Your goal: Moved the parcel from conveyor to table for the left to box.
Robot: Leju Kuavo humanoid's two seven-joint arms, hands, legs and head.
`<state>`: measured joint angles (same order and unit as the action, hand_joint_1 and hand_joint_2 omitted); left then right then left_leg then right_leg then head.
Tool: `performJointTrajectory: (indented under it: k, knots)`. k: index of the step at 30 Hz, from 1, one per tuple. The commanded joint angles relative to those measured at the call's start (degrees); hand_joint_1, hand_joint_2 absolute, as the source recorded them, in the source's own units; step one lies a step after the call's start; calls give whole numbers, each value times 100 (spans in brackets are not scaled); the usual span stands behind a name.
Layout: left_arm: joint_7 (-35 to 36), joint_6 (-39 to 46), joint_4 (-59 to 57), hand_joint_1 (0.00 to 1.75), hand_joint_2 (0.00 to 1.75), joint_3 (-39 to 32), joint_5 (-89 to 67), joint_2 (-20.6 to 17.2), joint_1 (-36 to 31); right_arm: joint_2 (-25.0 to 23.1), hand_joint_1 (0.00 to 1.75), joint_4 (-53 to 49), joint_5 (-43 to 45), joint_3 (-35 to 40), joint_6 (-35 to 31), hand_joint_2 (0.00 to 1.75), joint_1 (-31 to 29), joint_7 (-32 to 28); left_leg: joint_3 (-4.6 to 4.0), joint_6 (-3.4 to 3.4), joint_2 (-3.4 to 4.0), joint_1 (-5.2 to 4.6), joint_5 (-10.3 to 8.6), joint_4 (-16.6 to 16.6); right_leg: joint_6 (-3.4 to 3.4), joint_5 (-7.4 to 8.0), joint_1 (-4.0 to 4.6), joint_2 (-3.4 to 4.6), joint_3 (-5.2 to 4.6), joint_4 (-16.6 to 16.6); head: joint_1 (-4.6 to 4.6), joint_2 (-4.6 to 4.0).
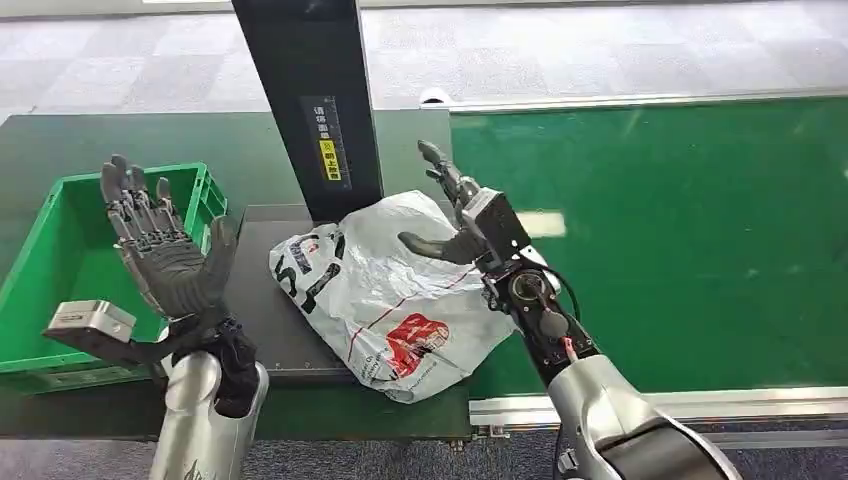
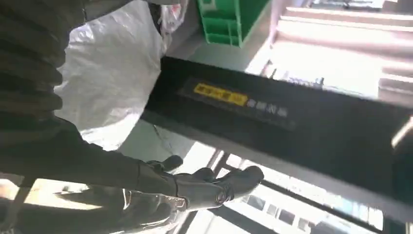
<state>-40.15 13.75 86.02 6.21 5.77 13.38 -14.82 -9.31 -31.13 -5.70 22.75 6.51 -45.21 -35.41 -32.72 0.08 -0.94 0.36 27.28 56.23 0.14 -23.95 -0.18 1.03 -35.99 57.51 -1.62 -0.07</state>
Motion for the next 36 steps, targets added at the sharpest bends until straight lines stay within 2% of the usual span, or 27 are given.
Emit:
performJointTrajectory:
  k: [1,3,6,9,11,13,14,19,24,29,30,31,33,34,36]
  knots:
    - [637,-1132,-1857,0,175,1127,-378,-837,-518,623,0,-1158,1164,-887,832,175,668,648,24,-1,-23,-3,-5,-16,2,-6,-2,-34,29,-12,0,0]
    - [581,-1224,-2016,0,175,1101,-538,-791,-541,682,0,-1219,1194,-963,691,175,772,598,22,-1,-31,-2,-6,-15,2,-7,-1,-43,33,-12,-2,2]
    - [991,-1375,-2458,0,175,1515,-1419,-832,-711,808,0,-1441,1217,-1089,353,175,1001,632,21,-1,-15,-2,-1,-12,3,-6,-1,-29,31,-12,-2,0]
    - [1084,-1309,-2750,0,175,1721,-1917,-805,-837,844,0,-1528,1217,-1116,242,175,1050,648,28,-2,-24,-6,0,-16,4,-10,-3,-41,37,-12,0,0]
    - [1408,-1489,-2953,0,175,1954,-2250,-792,-938,846,0,-1621,1188,-1081,209,175,1052,755,20,-3,-14,-7,2,-10,3,-8,-4,-29,26,-7,-2,0]
    - [2041,-1772,-3304,0,175,2371,-2909,-776,-1074,825,0,-1623,1145,-1053,167,175,1027,986,31,-4,-10,-7,5,-12,3,-10,-3,-31,37,-8,-2,0]
    - [2047,-1771,-3369,0,175,2356,-2939,-724,-1071,816,0,-1603,1141,-1057,153,175,1016,992,19,-4,-11,-8,3,-8,2,-7,-5,-25,23,-5,-2,0]
    - [2684,-1847,-4604,0,175,3167,-4514,-596,-1552,821,0,-1477,1070,-1103,196,175,1134,1269,20,-4,-9,-4,3,-9,3,-4,-2,-21,25,-9,0,0]
    - [2876,-1960,-5110,0,175,3270,-5044,-433,-1645,844,0,-1240,958,-1152,270,175,1211,1536,34,-3,-9,-4,6,-15,5,-8,-1,-28,41,-16,-2,0]
    - [2902,-1969,-5115,0,175,3041,-5156,-398,-1540,823,0,-1013,786,-1104,278,175,1207,1555,34,-4,9,-6,6,-18,3,-2,-4,-8,38,-17,-4,0]
    - [2881,-1953,-5042,21,175,2999,-5151,-428,-1505,815,0,-1014,766,-1094,275,175,1211,1561,26,-3,8,-5,6,-13,2,-1,-3,-5,31,-11,0,0]
    - [2866,-1927,-4977,166,175,2962,-5147,-443,-1474,815,0,-1022,750,-1085,279,175,1216,1570,34,-4,10,-7,5,-17,3,-1,-5,-7,38,-14,-2,0]
    - [2759,-1811,-4693,175,175,2875,-5193,-520,-1344,808,0,-1097,736,-1090,319,175,1248,1625,51,-6,17,-7,3,-29,4,3,-4,-8,56,-27,-2,2]
    - [2695,-1748,-4616,175,175,2849,-5193,-534,-1310,809,0,-1110,745,-1092,341,175,1256,1646,31,-4,12,-5,5,-12,2,1,-4,-1,36,-11,0,2]
    - [2593,-1634,-4374,175,175,2750,-5183,-584,-1206,822,0,-1162,758,-1107,353,175,1293,1683,49,-6,21,-6,5,-24,3,3,-4,0,53,-20,-2,0]
